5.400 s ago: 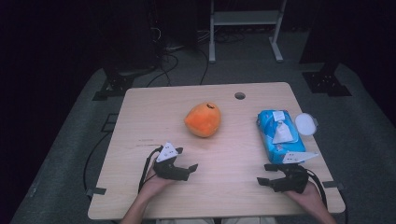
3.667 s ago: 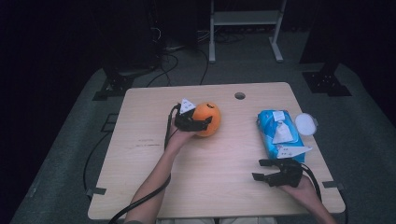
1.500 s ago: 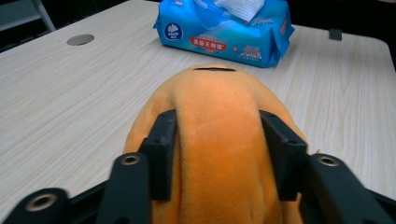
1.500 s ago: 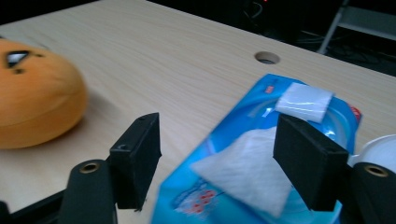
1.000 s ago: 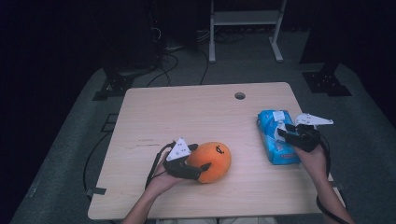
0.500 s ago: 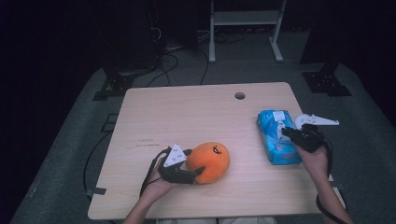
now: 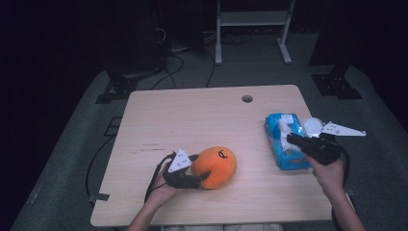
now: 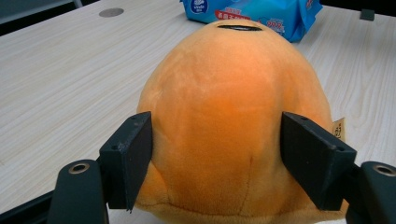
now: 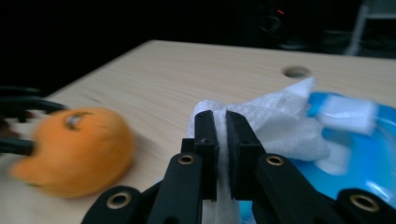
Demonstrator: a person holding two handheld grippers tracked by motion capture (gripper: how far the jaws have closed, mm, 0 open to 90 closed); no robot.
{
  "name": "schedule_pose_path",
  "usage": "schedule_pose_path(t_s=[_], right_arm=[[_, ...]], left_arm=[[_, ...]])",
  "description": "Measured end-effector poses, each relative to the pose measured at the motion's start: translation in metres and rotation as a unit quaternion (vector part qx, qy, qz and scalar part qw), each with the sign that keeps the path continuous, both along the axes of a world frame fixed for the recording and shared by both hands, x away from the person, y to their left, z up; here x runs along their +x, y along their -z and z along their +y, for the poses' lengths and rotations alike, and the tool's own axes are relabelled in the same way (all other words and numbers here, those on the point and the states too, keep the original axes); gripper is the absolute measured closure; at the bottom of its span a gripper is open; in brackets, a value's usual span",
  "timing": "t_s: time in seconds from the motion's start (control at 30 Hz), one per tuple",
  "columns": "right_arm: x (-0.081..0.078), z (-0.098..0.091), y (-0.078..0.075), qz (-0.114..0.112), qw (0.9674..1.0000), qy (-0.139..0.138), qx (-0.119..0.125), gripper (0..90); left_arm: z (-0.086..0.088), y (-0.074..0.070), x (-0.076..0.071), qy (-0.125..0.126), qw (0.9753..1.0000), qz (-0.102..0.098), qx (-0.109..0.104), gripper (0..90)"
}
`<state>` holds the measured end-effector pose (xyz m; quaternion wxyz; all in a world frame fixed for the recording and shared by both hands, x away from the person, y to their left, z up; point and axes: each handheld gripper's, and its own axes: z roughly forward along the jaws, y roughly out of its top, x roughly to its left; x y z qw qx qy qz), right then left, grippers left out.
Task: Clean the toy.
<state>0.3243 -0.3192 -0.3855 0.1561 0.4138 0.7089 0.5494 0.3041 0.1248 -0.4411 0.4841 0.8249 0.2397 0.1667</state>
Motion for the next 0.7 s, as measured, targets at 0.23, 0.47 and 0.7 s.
schedule_pose_path(t_s=[0.23, 0.47, 0.7], right_arm=[[-0.029, 0.055, -0.017, -0.017, 0.9949, -0.1, 0.0, 83.3], [-0.055, 0.104, -0.02, -0.008, 0.9818, -0.189, 0.009, 83.2], [-0.057, 0.129, -0.008, 0.024, 0.9718, -0.234, -0.009, 83.1]], left_arm=[[0.0, 0.0, 0.0, 0.0, 1.0, -0.001, -0.003, 26.8], [0.001, 0.001, 0.001, 0.002, 1.0, 0.0, -0.004, 26.6], [0.0, 0.001, 0.001, 0.001, 1.0, -0.002, -0.006, 26.2]])
